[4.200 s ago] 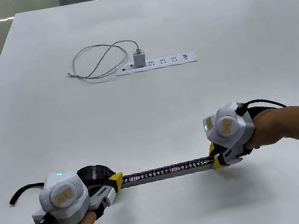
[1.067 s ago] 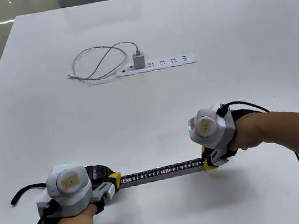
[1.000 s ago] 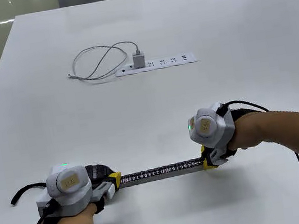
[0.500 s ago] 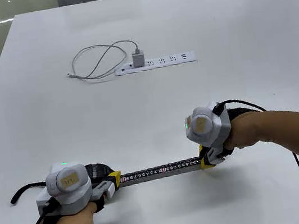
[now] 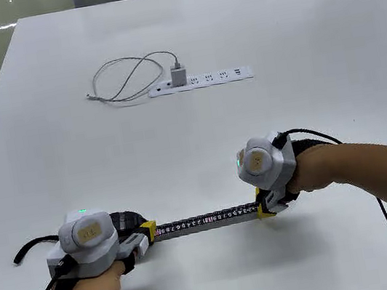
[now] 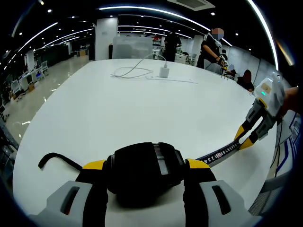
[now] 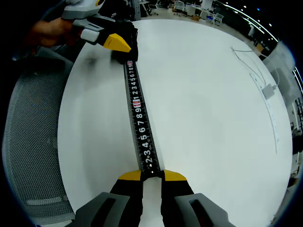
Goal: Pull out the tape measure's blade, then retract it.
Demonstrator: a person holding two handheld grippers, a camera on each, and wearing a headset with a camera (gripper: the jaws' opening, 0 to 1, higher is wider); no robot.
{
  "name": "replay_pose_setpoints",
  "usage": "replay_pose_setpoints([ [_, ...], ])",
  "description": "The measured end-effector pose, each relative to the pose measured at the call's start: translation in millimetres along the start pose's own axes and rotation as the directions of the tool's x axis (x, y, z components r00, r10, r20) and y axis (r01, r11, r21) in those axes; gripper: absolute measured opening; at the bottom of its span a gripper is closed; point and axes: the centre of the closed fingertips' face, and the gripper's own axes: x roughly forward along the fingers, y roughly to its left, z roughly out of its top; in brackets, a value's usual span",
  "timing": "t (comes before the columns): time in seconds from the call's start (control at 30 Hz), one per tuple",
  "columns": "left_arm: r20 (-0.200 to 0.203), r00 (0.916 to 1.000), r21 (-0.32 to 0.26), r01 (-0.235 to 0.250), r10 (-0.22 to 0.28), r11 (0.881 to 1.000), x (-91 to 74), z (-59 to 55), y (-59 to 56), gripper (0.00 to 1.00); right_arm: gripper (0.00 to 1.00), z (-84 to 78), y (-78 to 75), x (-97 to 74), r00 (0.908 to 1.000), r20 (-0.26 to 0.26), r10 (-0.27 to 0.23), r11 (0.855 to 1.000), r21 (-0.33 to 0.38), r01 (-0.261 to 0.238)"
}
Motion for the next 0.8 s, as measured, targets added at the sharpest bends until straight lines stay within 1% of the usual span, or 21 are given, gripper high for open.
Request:
replay_pose_setpoints([
  [0.17,0.001,1.0,0.001,0.0,0.0,1.0,0.0,0.1,0.1,0.61,0.1,1.2,0.3,0.1,1.0,-0.001,0.0,1.0,-0.009,0.0],
  [0.2,0.001,1.0,0.001,0.0,0.0,1.0,0.0,0.1,0.1,0.61,0.1,1.5,0.6,0.1,1.0,-0.002,0.001,1.0,-0.017,-0.001],
  [0.23,0.001,1.0,0.001,0.0,0.0,1.0,-0.1,0.1,0.1,0.61,0.1,1.9,0.5,0.1,1.0,-0.004,0.003,0.999,-0.05,-0.003],
  [0.27,0.001,1.0,0.001,0.001,-0.001,1.0,0.0,0.1,0.1,0.61,0.1,2.1,0.8,0.1,1.0,-0.005,0.004,0.998,-0.061,-0.004],
  [0.57,-0.001,1.0,0.001,0.003,-0.003,1.0,0.3,0.4,0.4,0.61,0.1,5.1,0.2,1.0,0.9998,0.01,0.016,0.996,-0.093,-0.015],
  [0.8,-0.002,1.0,0.0,0.004,-0.004,1.0,0.6,0.6,1.1,0.61,0.1,8.2,0.0,1.9,0.9999,0.011,0.012,0.998,-0.062,-0.011],
])
